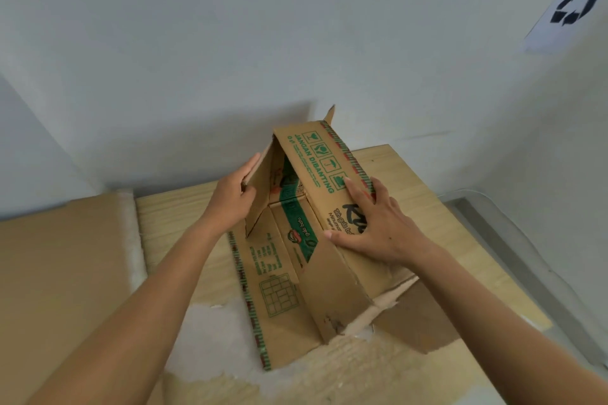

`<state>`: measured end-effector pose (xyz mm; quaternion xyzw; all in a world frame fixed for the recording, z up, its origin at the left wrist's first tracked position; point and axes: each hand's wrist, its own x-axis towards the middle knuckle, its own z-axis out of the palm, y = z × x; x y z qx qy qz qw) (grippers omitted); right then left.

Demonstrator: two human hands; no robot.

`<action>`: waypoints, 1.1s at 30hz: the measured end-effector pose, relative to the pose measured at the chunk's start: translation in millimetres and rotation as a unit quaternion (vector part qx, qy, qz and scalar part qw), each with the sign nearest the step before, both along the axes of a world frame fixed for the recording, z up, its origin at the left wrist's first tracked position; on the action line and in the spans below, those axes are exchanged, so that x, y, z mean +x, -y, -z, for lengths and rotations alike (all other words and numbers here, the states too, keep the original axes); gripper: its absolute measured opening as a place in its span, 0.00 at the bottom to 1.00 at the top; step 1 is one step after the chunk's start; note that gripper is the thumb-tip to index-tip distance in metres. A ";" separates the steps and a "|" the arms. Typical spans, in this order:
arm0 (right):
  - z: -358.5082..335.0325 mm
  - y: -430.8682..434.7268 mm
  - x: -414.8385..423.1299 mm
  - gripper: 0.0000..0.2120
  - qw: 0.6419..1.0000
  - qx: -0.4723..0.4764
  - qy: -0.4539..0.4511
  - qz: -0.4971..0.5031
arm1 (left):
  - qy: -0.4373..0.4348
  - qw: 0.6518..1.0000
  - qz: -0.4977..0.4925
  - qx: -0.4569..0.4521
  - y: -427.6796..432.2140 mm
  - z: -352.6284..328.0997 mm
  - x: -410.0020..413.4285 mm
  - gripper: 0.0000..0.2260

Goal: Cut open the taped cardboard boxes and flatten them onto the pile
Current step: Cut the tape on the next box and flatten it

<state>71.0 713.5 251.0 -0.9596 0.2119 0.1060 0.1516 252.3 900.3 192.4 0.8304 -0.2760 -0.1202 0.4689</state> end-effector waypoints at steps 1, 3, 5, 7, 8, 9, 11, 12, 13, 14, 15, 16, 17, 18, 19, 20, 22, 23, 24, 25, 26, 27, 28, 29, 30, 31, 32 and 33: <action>-1.0 4.9 -2.0 0.49 1.000 0.004 -0.001 -0.011 | 0.000 1.000 0.000 0.001 -8.4 0.0 3.5 0.27; -1.4 13.2 -5.2 0.50 0.999 0.003 -0.004 -0.037 | 0.012 1.000 -0.004 0.005 -24.9 -0.6 11.1 0.25; -0.4 16.7 -7.4 0.50 0.998 -0.005 -0.001 -0.061 | 0.032 0.999 -0.012 0.005 -38.7 0.9 18.1 0.22; 1.0 17.3 -9.3 0.49 0.997 -0.007 0.007 -0.077 | 0.053 0.998 -0.030 0.006 -47.9 2.5 24.4 0.20; 1.7 17.4 -10.4 0.49 0.996 -0.007 0.010 -0.084 | 0.067 0.997 -0.046 0.014 -51.2 2.7 28.2 0.18; 2.1 17.5 -11.3 0.48 0.996 -0.007 0.013 -0.088 | 0.084 0.994 -0.063 0.026 -53.9 2.4 32.4 0.16; 2.3 18.3 -13.2 0.47 0.995 -0.002 0.021 -0.094 | 0.120 0.987 -0.094 0.047 -57.7 1.3 41.0 0.13; 1.8 18.6 -14.6 0.47 0.995 0.001 0.024 -0.095 | 0.131 0.985 -0.102 0.052 -58.8 0.9 44.2 0.12; 1.1 18.3 -16.6 0.47 0.995 0.004 0.027 -0.097 | 0.135 0.983 -0.108 0.053 -59.6 1.0 46.4 0.12; 0.4 17.5 -19.0 0.47 0.994 0.004 0.028 -0.102 | 0.132 0.983 -0.115 0.051 -60.0 1.5 48.4 0.11; 0.0 15.9 -22.0 0.47 0.994 0.002 0.028 -0.110 | 0.125 0.984 -0.122 0.046 -60.2 2.5 50.3 0.12; 0.0 13.9 -24.8 0.47 0.993 -0.001 0.028 -0.119 | 0.115 0.984 -0.127 0.039 -60.0 4.9 52.5 0.13; 0.6 11.8 -27.1 0.47 0.992 -0.003 0.028 -0.127 | 0.103 0.986 -0.128 0.031 -59.4 6.7 54.3 0.14; 1.5 10.2 -28.8 0.47 0.991 -0.005 0.029 -0.132 | 0.087 0.988 -0.125 0.021 -58.0 8.5 55.4 0.18; 2.8 9.2 -29.5 0.47 0.991 -0.006 0.029 -0.134 | 0.061 0.991 -0.121 0.005 -55.8 10.1 55.3 0.22; 4.5 9.0 -29.0 0.47 0.991 -0.008 0.027 -0.133 | 0.023 0.992 -0.120 -0.019 -52.6 10.6 53.1 0.27; 7.4 9.6 -24.7 0.47 0.992 -0.014 0.026 -0.119 | -0.047 0.989 -0.124 -0.069 -45.4 11.4 45.8 0.34; 9.0 10.0 -21.5 0.47 0.993 -0.017 0.029 -0.114 | -0.058 0.986 -0.132 -0.080 -42.1 11.8 42.1 0.36; 10.7 10.5 -18.1 0.47 0.993 -0.019 0.032 -0.113 | -0.057 0.984 -0.145 -0.082 -40.0 12.3 39.3 0.37; 11.8 10.6 -15.0 0.47 0.993 -0.021 0.034 -0.114 | -0.051 0.982 -0.161 -0.084 -39.2 12.6 37.1 0.37; 12.8 10.5 -12.1 0.48 0.992 -0.023 0.035 -0.116 | -0.046 0.979 -0.180 -0.087 -40.0 13.6 34.9 0.37; 13.2 10.4 -10.0 0.48 0.992 -0.026 0.038 -0.118 | -0.041 0.974 -0.203 -0.090 -41.7 13.4 32.0 0.37; 13.7 10.4 -8.3 0.49 0.992 -0.027 0.042 -0.119 | -0.034 0.968 -0.229 -0.091 -44.5 14.4 28.6 0.35; 13.7 10.3 -7.6 0.49 0.991 -0.028 0.046 -0.121 | -0.024 0.961 -0.258 -0.092 -48.1 15.7 24.4 0.33; 14.0 10.5 -7.7 0.49 0.991 -0.028 0.049 -0.122 | -0.013 0.953 -0.288 -0.092 -52.1 17.2 19.2 0.30; 14.2 10.5 -8.1 0.49 0.991 -0.027 0.050 -0.122 | -0.004 0.945 -0.313 -0.095 -56.6 19.1 13.3 0.28; 14.2 10.9 -8.6 0.49 0.991 -0.025 0.052 -0.121 | 0.007 0.939 -0.328 -0.102 -60.5 20.9 6.9 0.26; 13.5 10.8 -9.0 0.49 0.991 -0.024 0.053 -0.121 | 0.024 0.934 -0.338 -0.111 -63.3 21.9 -0.5 0.24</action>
